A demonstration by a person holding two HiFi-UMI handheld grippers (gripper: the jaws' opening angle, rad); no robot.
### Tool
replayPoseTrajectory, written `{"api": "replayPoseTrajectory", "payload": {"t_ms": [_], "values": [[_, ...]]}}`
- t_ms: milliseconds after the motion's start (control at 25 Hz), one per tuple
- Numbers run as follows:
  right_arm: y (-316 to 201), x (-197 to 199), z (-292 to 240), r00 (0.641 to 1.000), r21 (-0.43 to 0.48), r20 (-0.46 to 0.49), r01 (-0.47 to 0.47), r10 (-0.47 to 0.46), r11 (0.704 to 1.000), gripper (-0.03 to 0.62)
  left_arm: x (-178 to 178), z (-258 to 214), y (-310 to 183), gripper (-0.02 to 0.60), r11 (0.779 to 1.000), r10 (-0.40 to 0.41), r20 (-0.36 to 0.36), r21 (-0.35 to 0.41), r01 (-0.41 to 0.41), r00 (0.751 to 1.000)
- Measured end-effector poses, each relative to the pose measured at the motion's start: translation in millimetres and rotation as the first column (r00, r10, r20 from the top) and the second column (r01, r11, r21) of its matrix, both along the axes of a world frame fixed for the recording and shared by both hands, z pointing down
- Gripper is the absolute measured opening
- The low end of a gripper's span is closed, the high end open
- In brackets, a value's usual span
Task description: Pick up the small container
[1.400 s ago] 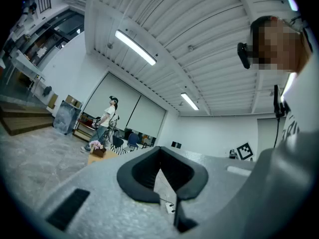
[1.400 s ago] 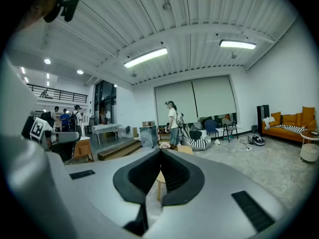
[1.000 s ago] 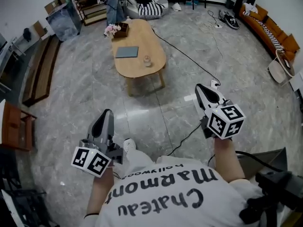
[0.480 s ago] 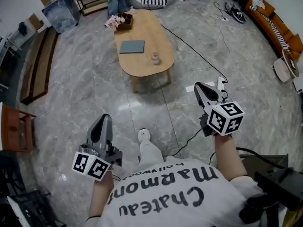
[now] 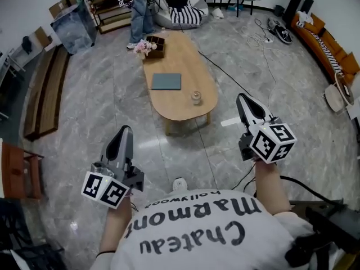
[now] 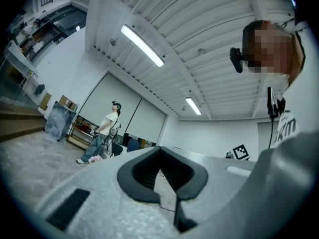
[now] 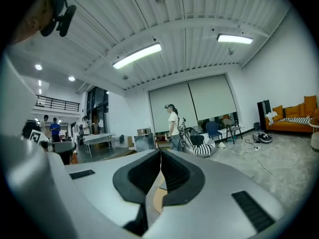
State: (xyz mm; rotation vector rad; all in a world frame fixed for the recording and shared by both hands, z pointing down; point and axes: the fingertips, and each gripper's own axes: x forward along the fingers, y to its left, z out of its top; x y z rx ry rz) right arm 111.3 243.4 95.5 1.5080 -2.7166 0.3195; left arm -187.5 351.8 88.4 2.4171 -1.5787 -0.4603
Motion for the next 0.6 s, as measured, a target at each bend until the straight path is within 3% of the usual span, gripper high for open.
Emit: {"api": "replayPoseTrajectory", "payload": {"t_ms": [240,600], "values": [[-26,-27,11,1.0,-0.007,-0.007,-0.01,0.009,1.0,0.012,-12,-2,-45,0.014,0.997,0.067,0.07,0.025,-0.069,0.995],[-57,-27,68,0.999,-0.156,-0.018,-0.052,0.05,0.986,0.012,5,45,-93,0.014,0.983,0.162,0.057,-0.102,-0.156,0.985]]}}
